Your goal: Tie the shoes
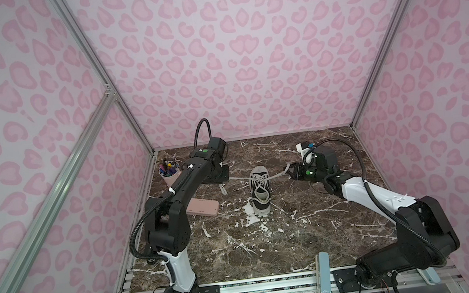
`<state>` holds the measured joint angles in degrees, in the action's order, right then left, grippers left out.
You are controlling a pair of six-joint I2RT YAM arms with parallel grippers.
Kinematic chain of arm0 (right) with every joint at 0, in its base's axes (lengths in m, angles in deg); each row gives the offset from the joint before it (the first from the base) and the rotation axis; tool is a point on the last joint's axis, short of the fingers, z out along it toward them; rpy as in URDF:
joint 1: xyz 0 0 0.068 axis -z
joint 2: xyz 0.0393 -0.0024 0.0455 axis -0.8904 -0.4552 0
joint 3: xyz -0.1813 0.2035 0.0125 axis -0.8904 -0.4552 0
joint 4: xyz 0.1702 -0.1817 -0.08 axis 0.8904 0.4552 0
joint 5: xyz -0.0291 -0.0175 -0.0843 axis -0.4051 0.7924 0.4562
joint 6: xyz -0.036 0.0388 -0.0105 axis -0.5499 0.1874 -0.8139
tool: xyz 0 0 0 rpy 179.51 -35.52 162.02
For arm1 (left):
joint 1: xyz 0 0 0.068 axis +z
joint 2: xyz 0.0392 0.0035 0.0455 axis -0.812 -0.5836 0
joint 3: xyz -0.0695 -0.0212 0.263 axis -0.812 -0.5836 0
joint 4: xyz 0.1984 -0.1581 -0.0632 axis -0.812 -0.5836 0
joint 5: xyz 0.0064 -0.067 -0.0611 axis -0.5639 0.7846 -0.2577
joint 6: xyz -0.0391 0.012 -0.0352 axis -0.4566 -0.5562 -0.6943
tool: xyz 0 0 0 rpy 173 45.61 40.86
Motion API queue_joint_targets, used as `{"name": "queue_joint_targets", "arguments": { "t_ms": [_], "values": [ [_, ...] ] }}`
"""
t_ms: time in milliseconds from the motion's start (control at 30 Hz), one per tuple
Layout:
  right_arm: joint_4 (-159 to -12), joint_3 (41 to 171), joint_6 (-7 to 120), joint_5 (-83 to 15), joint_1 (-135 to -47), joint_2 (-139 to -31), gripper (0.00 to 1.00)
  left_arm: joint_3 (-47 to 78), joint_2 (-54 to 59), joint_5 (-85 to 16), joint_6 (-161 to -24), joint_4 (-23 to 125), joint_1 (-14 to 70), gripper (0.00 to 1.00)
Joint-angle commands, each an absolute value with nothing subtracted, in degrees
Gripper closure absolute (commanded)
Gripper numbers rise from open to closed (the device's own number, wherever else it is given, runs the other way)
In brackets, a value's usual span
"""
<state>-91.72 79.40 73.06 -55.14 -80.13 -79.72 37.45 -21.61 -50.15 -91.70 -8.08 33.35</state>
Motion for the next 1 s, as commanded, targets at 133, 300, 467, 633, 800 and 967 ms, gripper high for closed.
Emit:
{"name": "queue_joint_targets", "arguments": {
  "t_ms": [133,300,467,633,800,967],
  "values": [
    [-86.83,76.07,71.25,-53.45,-76.28,-74.18,1.00,38.18,-19.87,-50.56,-90.66,-9.70,34.08,0.97],
    [-83.43,73.81,71.20,-53.19,-72.76,-70.78,1.00,38.09,-19.36,-50.44,-90.55,-9.52,34.23,0.96],
    [-78.72,73.35,69.37,-51.08,-70.89,-69.35,1.00,37.09,-19.44,-48.99,-91.08,-8.51,34.22,0.96],
    [-76.01,72.35,69.74,-49.29,-69.68,-68.50,1.00,35.40,-19.16,-47.78,-92.05,-6.99,34.19,0.97],
    [-76.38,70.95,70.24,-48.59,-68.68,-69.23,1.00,34.33,-20.25,-46.96,-92.09,-5.79,34.17,0.97],
    [-76.07,70.67,70.33,-48.30,-67.35,-70.53,1.00,34.65,-21.89,-48.09,-91.79,-6.64,34.76,0.97]
  ]
}}
